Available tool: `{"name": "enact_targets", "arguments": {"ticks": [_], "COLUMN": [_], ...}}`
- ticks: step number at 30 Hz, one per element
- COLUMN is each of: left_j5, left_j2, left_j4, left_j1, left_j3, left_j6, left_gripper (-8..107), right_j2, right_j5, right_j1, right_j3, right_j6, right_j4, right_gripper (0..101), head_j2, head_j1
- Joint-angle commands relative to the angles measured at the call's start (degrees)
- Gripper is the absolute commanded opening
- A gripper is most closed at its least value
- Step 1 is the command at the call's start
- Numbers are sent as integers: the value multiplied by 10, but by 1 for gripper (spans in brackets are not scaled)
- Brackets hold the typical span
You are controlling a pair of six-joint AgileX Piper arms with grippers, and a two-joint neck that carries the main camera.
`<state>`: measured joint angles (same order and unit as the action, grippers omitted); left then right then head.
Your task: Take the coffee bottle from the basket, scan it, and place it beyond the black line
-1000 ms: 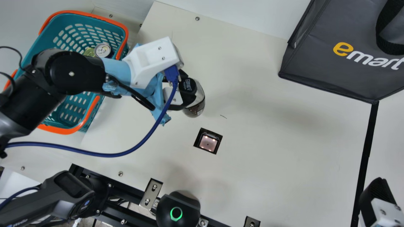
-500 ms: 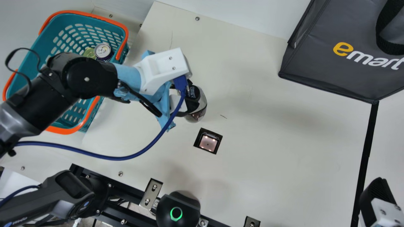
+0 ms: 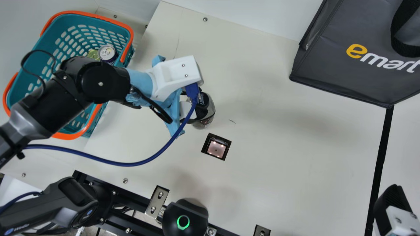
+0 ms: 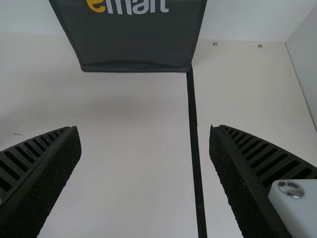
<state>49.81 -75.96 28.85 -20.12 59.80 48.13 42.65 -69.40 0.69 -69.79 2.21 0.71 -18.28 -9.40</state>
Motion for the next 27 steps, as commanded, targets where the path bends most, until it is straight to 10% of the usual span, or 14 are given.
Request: {"name": "enact_targets", "arguments": {"ticks": [1,27], "left_j5": [-3,-49], "left_j2": [-3,-32], "left_j4": [2,36], "left_j1": [1,24], "left_j3": [-1,-11], "left_j6": [1,29], "left_gripper": [10,10], "right_j2": [0,0], "right_j5": [0,0], "right_j1": [0,0], "right_j3": [0,0], "right_j6": [0,0], "right_j4": [0,0], "right_gripper": [91,91], "head_j2": [-1,-1], "head_j1": [15,15]}}
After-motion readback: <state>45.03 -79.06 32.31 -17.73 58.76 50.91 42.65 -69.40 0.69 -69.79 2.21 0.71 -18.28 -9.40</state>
